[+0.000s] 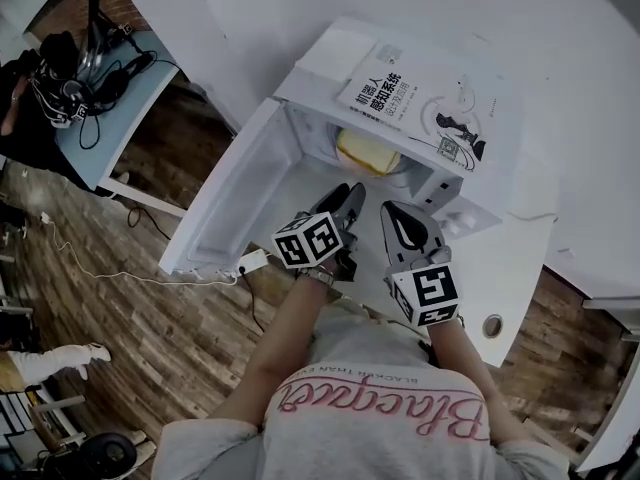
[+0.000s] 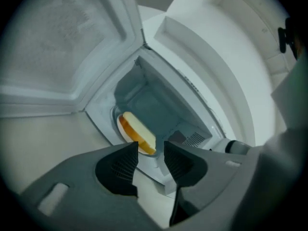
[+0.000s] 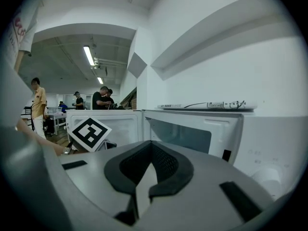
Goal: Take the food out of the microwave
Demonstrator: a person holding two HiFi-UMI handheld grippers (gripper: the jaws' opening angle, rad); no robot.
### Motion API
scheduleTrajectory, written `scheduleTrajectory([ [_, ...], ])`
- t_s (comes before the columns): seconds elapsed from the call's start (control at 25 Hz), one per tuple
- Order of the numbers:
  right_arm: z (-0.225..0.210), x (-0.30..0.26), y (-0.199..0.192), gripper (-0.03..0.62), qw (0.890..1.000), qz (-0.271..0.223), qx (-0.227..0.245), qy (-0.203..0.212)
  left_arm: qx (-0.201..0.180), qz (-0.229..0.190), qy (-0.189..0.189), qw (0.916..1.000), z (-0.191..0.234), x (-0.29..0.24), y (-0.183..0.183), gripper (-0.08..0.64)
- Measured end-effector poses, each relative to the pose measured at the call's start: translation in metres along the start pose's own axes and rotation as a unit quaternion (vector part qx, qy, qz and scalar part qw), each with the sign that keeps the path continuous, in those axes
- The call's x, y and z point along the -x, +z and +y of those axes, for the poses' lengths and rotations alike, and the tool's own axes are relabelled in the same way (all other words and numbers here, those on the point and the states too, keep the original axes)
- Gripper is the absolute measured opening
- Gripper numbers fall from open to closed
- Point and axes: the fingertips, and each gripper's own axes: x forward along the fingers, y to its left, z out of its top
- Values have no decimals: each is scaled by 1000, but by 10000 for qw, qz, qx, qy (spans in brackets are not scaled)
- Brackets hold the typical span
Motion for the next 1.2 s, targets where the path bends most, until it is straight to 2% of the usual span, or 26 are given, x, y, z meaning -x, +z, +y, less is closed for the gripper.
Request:
scheduleTrajectory([
  [0.2,-4,-17,-8,11,9999,98,-58,-50,839,101,28,9964,32,-25,-1,170],
  [0.36,-4,-23,-20,11,9996,263,-73,-60,1531,92,151,9881,52,-41,-2,169],
  [0.48,-7,-25,-26,11,9993,347,-90,-104,1896,77,252,9815,62,-52,-2,169],
  [0.88,-16,-26,-35,11,9986,465,-126,-220,2404,275,365,9696,68,-67,-7,153],
  [1.16,-13,-26,-35,11,9987,476,-71,-162,2672,244,443,9623,66,-64,-2,79],
  [1.2,-12,-25,-35,11,9987,477,-56,-153,2710,204,425,9614,64,-63,-1,34],
])
